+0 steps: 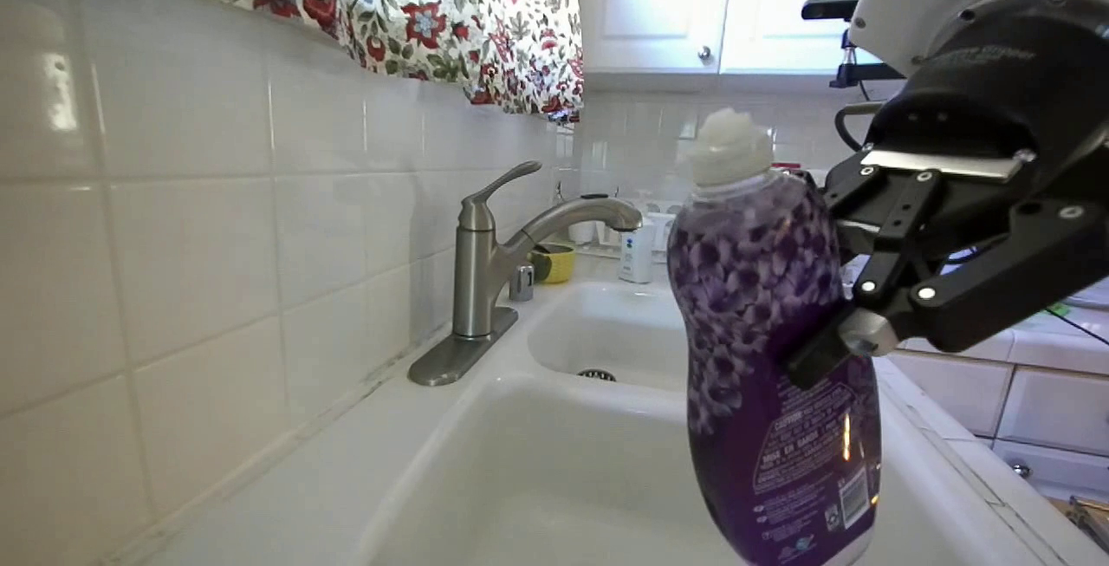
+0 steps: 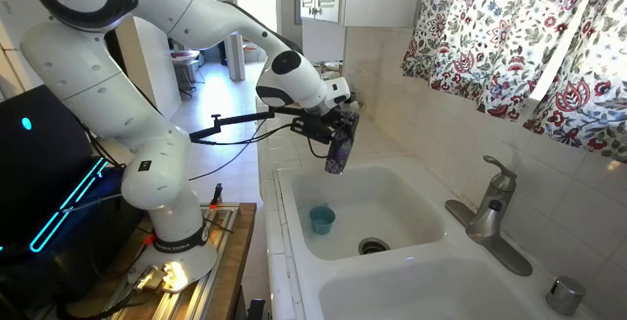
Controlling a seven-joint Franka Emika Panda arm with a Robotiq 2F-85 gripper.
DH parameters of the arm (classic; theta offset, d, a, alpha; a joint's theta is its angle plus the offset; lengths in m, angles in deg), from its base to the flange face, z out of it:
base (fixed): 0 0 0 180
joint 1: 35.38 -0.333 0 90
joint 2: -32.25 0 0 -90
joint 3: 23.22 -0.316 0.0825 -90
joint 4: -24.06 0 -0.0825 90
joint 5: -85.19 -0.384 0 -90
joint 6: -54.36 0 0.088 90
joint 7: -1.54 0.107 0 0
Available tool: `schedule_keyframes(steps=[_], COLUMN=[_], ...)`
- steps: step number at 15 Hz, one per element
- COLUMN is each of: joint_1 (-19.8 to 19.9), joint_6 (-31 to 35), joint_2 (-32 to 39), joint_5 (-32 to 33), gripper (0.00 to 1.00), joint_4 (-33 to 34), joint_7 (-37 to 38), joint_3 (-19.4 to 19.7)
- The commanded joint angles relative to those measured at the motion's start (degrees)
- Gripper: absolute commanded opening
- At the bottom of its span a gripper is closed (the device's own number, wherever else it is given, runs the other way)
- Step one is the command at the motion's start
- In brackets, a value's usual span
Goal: Pour the soap into the sink
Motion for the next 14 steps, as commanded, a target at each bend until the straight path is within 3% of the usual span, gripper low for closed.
schedule_keyframes(steps=[1,2,5,7,10,14], joint_1=[14.9,17.9,22.0,20.8,14.8,8.9], joint_6=[-13.1,-17.5,-30.7,-38.1,-46.6,-54.8], joint_2=[-11.0,-12.9,-16.2,-16.7,-15.8,-13.2], joint_5=[15.8,20.4,34.4,43.8,56.9,64.4], gripper=[0.23,0.22,0.20,0.20,0.19,0.15], joint_4=[-4.8,-4.3,0.6,4.8,10.5,15.9], joint_7=[13.0,15.8,21.7,24.9,29.9,30.9], joint_3=[-6.8,-7.3,-3.8,0.7,8.4,13.4])
